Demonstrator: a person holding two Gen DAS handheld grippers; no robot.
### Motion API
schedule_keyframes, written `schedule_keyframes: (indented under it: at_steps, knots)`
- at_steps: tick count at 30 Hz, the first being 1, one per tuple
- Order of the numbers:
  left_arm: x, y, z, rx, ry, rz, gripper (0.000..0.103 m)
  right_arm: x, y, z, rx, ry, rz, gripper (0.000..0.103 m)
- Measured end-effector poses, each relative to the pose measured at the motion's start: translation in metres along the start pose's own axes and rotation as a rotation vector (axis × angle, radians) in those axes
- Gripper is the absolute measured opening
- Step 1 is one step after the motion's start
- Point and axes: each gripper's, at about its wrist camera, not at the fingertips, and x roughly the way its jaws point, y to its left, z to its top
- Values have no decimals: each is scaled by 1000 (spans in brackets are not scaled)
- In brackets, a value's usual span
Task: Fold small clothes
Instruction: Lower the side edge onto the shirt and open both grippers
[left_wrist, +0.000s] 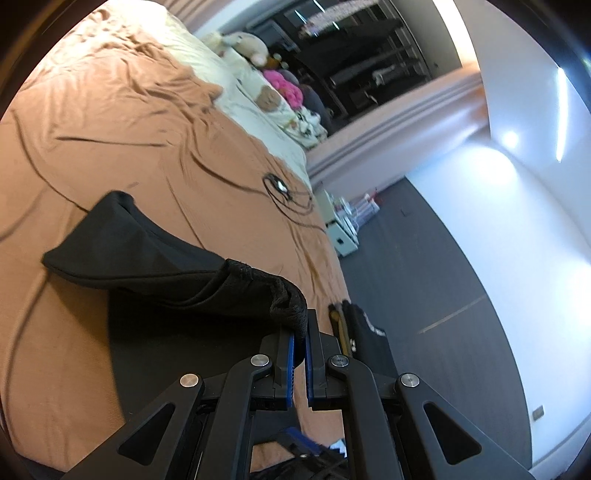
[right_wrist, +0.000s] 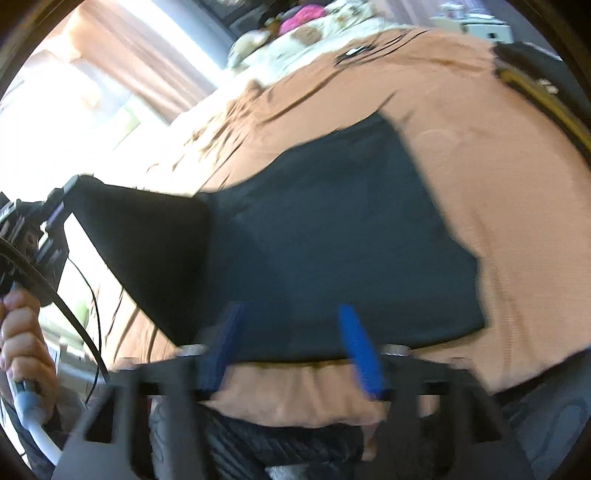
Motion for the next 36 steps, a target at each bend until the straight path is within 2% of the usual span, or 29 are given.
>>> schedule_keyframes:
  at_steps: [4,13,14,15,17,22,26,30,31,33,35,36]
  knots:
    - [24,-12,-11,25,53,-6,4,-16,-13,-4,16,-13,-23,66]
    - [74,-25,-40,57,167,-13,4,-43,-20,-13,-5,-27,-132,66]
    - [80,-25,-44,57,179,-12,4,-48,-22,-15,-2,-39,-146,70]
    - [86,-25,-47,56,192,-10,4,-48,-21,-15,-3,-46,-166,79]
    - [97,-25,-56,56,221,-7,4,-54,-20,-18,-13,-62,-201,81]
    - [119,-29,-78,64,280,-16,4,-65,-23,-26,-35,-57,-202,81]
    - [137,-34,-94,71,331,-18,4,-71,-30,-29,-22,-34,-153,81]
    - [152,-38,-110,77,378,-3,4,-72,-44,-25,-7,-36,-150,81]
    - [156,-38,-113,85,395,14,6,-74,-46,-24,-4,-38,-147,81]
    - [160,-36,-119,86,432,28,22,-77,-49,-24,-4,-42,-138,81]
    - [159,-32,-123,71,452,17,45,-77,-49,-24,-12,-40,-127,81]
    - [155,-30,-124,72,447,20,48,-75,-49,-23,-17,-40,-123,81]
